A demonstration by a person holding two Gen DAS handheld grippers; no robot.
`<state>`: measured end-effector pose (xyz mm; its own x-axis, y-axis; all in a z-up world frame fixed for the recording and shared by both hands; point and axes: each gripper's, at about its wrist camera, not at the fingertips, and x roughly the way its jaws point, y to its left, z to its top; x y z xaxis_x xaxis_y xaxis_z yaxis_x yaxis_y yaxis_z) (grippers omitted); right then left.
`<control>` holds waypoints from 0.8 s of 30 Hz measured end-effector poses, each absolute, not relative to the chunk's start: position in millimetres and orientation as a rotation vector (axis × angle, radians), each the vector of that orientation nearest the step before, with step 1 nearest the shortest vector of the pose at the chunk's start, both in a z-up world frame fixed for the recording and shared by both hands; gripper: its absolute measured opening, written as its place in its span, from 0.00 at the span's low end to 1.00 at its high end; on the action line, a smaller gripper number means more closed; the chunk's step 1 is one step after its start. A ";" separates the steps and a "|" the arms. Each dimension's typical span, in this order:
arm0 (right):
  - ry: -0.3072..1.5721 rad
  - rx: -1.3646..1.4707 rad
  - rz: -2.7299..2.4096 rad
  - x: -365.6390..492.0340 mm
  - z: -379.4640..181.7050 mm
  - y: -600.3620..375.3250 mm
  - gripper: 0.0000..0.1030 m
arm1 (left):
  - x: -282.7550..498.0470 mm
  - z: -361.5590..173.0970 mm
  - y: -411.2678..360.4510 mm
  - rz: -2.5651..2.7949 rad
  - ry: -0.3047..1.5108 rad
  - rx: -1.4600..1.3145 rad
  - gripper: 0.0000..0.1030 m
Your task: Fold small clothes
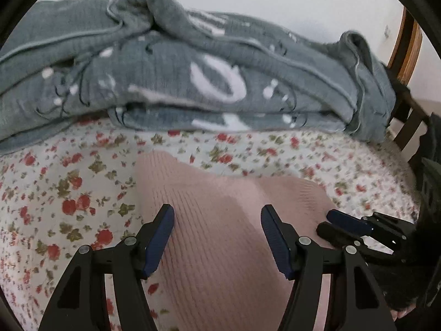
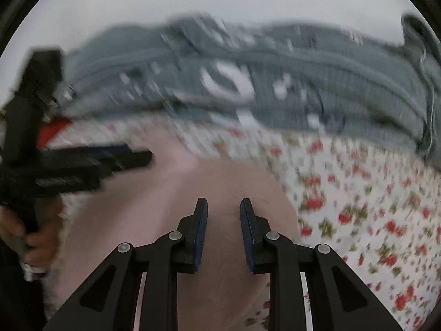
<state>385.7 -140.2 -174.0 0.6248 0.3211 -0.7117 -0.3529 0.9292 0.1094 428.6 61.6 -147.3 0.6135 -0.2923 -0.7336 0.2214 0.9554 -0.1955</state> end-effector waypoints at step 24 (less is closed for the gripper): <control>0.769 -0.003 0.345 389.6 -198.7 -152.4 0.40 | 426.9 -173.6 53.9 -0.267 0.766 0.033 0.62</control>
<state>389.6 -152.4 -198.7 0.6650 0.3046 -0.6819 -0.3069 0.9438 0.1222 426.9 53.9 -173.6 0.6889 -0.2267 -0.6885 0.2504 0.9658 -0.0675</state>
